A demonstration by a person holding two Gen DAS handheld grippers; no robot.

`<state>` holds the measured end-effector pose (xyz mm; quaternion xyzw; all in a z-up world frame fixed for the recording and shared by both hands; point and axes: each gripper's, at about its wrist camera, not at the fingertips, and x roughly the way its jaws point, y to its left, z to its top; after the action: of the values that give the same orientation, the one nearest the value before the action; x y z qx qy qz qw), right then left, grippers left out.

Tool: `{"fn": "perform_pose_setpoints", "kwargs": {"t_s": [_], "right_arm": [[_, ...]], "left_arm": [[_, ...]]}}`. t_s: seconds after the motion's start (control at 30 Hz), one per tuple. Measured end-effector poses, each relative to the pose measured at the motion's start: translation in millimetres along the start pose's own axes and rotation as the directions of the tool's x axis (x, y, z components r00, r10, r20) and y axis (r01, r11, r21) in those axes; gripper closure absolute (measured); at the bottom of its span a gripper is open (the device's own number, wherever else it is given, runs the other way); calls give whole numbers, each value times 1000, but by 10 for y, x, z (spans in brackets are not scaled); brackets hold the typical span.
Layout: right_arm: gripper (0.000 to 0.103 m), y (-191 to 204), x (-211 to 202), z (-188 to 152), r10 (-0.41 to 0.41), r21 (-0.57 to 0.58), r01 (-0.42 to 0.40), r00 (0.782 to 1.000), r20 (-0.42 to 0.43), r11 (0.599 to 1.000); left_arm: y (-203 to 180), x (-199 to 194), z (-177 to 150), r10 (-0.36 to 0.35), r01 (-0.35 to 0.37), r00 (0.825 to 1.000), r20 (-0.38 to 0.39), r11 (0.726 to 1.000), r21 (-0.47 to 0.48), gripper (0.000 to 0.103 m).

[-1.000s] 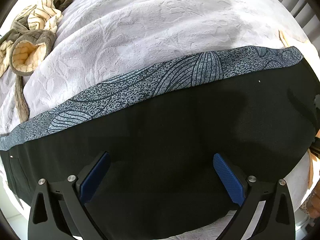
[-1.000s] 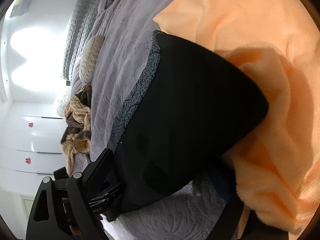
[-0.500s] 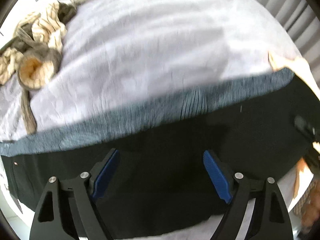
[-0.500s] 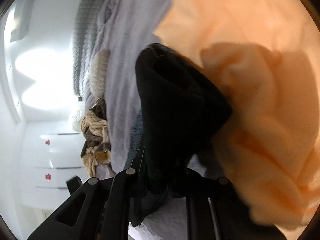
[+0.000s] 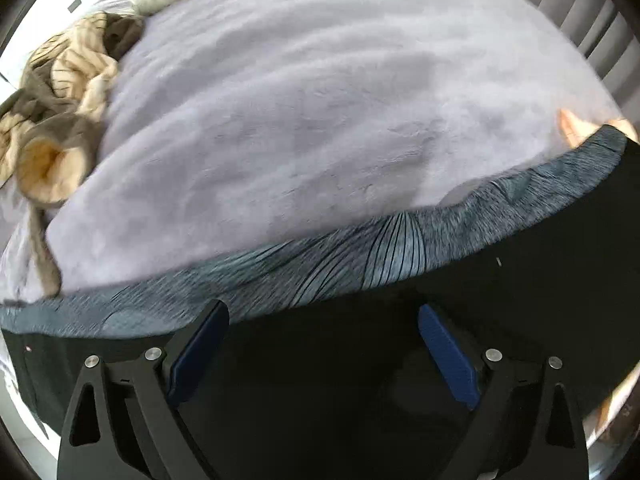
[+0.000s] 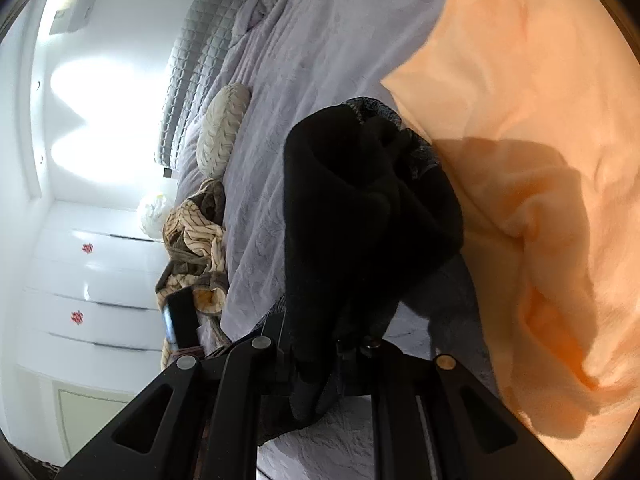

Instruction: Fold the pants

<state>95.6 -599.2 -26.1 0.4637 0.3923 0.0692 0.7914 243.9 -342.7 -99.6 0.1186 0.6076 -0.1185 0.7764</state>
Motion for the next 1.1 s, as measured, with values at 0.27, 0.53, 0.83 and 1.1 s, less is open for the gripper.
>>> {"fn": "perform_pose_setpoints", "kwargs": {"t_s": [0.27, 0.53, 0.83, 1.1], "right_arm": [[89, 629, 16, -162, -80, -249, 72, 997, -20, 966], [89, 1677, 331, -634, -225, -585, 179, 974, -6, 791], [89, 2195, 1721, -2010, -493, -854, 233, 869, -32, 465], [54, 2186, 2130, -2863, -650, -948, 314, 732, 204, 57]], "left_arm": [[7, 78, -397, -73, 75, 996, -49, 996, 38, 6], [890, -411, -465, -87, 90, 995, 54, 995, -36, 6], [2442, -531, -1193, 48, -46, 999, 3, 981, -188, 6], [3075, -567, -1568, 8, -11, 1000, -13, 957, -291, 6]]}}
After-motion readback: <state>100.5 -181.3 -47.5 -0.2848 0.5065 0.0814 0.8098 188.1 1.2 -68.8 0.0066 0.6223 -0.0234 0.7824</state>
